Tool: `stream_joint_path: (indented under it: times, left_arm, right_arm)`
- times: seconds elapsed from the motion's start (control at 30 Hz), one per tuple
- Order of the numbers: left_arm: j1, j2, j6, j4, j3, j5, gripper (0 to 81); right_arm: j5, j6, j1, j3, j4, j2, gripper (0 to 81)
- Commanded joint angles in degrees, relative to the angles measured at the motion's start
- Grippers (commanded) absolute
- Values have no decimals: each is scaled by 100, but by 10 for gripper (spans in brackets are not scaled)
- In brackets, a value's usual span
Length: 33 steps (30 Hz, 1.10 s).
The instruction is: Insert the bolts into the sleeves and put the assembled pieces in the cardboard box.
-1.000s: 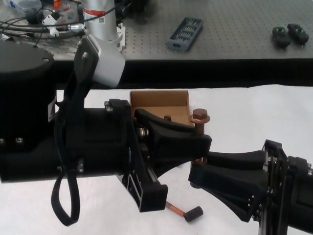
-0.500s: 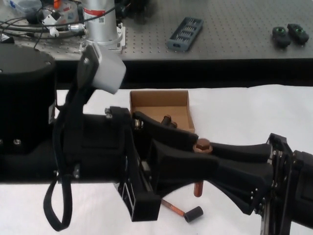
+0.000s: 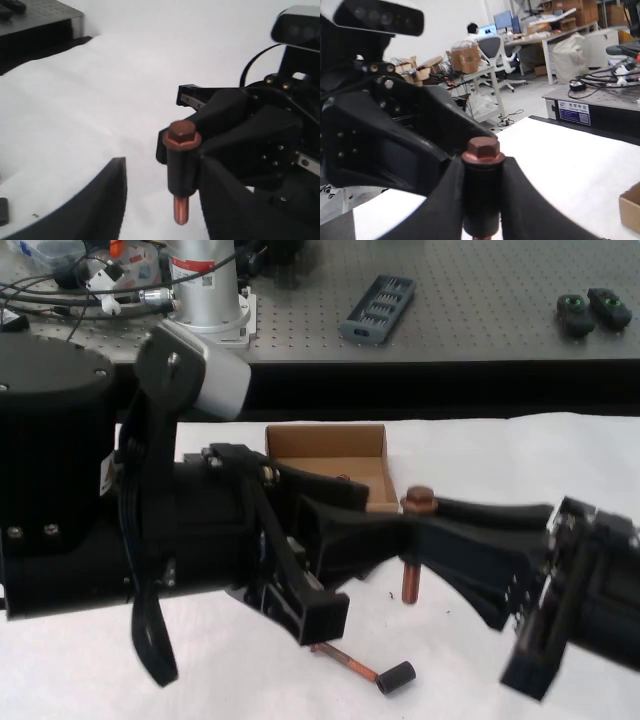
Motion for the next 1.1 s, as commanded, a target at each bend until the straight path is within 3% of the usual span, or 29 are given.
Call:
stream_joint_path:
  times: [0.0, 0.3, 0.5, 0.7, 0.93, 1.07]
  left_arm:
    - [-22, -122, -75, -14, -4, -175, 335]
    - [-11, -364, -63, 308, -4, -402, 335]
    - [-11, -394, -63, 1318, -4, -1157, 335]
    - [-11, -394, -63, 2436, -4, -2156, 334]
    - [-11, -394, -63, 3001, -4, -2561, 207]
    - [-11, -405, -63, 3247, -4, -2669, 195]
  right_arm:
    - [82, -278, -281, -642, 978, -60, 36]
    - [61, -277, -867, -1170, 1254, -36, 36]
    - [45, -277, -1220, -1821, 2817, 440, 36]
    - [46, -277, -1366, -2788, 3590, 1372, 36]
    - [73, -277, -1379, -3957, 4248, 2652, 36]
    - [79, -277, -1379, -4497, 4378, 3302, 36]
